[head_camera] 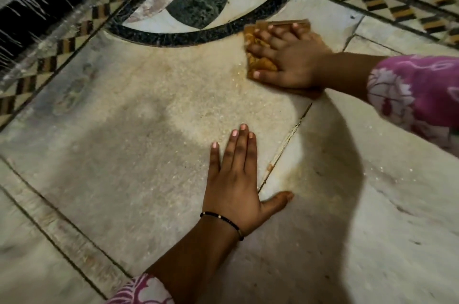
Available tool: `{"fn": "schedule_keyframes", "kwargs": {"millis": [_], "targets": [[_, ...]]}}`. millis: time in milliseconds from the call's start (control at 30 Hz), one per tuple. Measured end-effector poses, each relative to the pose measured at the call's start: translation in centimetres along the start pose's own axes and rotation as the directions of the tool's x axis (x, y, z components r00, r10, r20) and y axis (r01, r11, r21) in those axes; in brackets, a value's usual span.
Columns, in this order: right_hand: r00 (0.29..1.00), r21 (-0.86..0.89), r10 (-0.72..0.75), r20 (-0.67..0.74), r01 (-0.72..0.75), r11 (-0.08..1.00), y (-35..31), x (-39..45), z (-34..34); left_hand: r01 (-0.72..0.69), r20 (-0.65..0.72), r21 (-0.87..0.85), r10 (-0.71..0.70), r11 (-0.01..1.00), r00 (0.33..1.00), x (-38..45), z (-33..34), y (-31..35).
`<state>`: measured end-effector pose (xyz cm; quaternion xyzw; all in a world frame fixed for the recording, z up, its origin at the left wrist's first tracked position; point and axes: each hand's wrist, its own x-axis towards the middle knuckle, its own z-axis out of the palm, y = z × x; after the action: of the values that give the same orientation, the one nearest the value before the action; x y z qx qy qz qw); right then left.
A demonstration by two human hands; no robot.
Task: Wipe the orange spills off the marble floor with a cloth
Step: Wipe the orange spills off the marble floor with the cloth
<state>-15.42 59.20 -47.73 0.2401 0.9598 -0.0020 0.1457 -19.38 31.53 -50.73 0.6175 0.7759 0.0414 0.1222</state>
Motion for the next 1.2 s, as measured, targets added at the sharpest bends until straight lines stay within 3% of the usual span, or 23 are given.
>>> {"fn": "schedule_keyframes", "kwargs": {"millis": [200, 367, 500, 633, 767, 867, 967, 1033, 1100, 1200], "targets": [[0.926, 0.023, -0.377, -0.034, 0.378, 0.926, -2.2, -4.9, 1.4, -0.014, -0.026, 0.003, 0.014, 1.000, 1.000, -0.1, 0.2, -0.1], [0.982, -0.022, -0.189, 0.008, 0.190, 0.982, 2.9, -5.7, 1.5, -0.016, -0.032, 0.008, 0.016, 1.000, 0.999, -0.1, 0.3, -0.2], [0.999, 0.067, -0.031, 0.031, 0.029, 0.997, 0.6, -0.7, 0.2, 0.002, 0.005, 0.012, -0.002, 1.000, 1.000, 0.0, -0.1, -0.1], [0.976, 0.067, -0.181, 0.122, 0.174, 0.982, -2.1, -0.7, -0.8, -0.001, 0.013, 0.014, 0.001, 1.000, 1.000, 0.0, -0.3, 0.0], [0.925, 0.070, -0.372, 0.075, 0.367, 0.928, 0.1, -7.0, 1.1, -0.008, -0.009, -0.005, 0.008, 1.000, 1.000, -0.1, -0.1, -0.1], [0.956, 0.026, -0.246, 0.159, 0.245, 0.969, 3.9, -8.2, 1.7, -0.009, -0.026, -0.015, 0.009, 1.000, 1.000, -0.1, 0.1, -0.2], [0.965, -0.039, -0.025, 0.262, 0.037, 0.999, 6.2, -4.0, -0.1, -0.005, -0.020, -0.003, 0.005, 1.000, 1.000, -0.1, 0.0, -0.1], [0.961, -0.050, 0.044, 0.272, -0.031, 0.998, 5.2, -0.9, -1.1, 0.001, -0.013, -0.001, -0.001, 1.000, 1.000, 0.0, -0.1, 0.0], [0.968, -0.005, 0.031, 0.249, -0.030, 1.000, 2.2, 0.6, -1.3, 0.000, -0.007, 0.000, 0.000, 1.000, 1.000, 0.0, -0.2, 0.1], [0.973, -0.015, -0.118, 0.198, 0.123, 0.992, -2.1, -1.0, -0.9, -0.004, -0.004, 0.005, 0.004, 1.000, 1.000, 0.0, -0.3, 0.0]]}}
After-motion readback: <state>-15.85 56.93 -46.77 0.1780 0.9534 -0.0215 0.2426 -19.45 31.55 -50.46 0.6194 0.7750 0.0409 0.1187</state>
